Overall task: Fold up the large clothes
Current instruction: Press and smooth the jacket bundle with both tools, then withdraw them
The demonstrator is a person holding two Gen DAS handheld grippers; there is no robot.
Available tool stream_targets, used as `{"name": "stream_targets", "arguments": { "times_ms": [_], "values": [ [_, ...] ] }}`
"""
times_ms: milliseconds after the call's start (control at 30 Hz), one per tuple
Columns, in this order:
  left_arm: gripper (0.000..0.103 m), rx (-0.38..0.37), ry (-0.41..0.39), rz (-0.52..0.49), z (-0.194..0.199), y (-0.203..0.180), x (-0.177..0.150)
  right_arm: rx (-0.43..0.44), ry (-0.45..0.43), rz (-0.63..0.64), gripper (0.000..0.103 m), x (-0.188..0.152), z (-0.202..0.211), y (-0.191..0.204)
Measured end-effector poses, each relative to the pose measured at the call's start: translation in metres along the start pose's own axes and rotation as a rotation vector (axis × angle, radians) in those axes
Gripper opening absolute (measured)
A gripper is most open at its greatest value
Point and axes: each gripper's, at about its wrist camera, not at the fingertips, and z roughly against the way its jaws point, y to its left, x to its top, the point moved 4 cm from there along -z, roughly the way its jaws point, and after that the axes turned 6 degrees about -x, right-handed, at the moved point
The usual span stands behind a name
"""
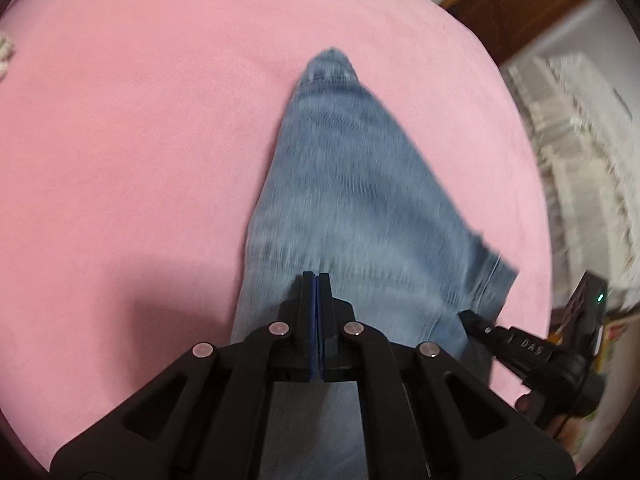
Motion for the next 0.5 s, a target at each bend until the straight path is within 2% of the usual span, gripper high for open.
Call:
{"name": "stream_targets", "arguments": {
  "times_ms": [133, 300, 367, 433, 500],
  "values": [
    [0.001, 0.044, -0.020, -0.085, 0.010, -0.010, -0.032, -0.001, -0.005, 0.027, 0.000, -0.036, 0.002, -0.008],
    [0.000, 0.060, 0.053, -0.087, 0.015, -0.001, -0.075, -0.001, 0.029, 0.049, 0.000, -0.085, 0.004, -0.013],
    [0.000, 0.092, 0.000, -0.151, 0.022, -0.006, -0.091, -0.016, 0.054, 0.072, 0.000, -0.101, 0.004, -0.008],
    [0.000, 0.138, 0.051, -0.205, 0.020, -0.010, -0.105, -0.045, 0.139, 0.083, 0.000, -0.126, -0.003, -0.012],
    [0.000, 0.156, 0.067, -0.238, 0.021, -0.013, -0.120, -0.031, 0.114, 0.099, 0.000, -0.143, 0.002, -0.014]
  ]
}}
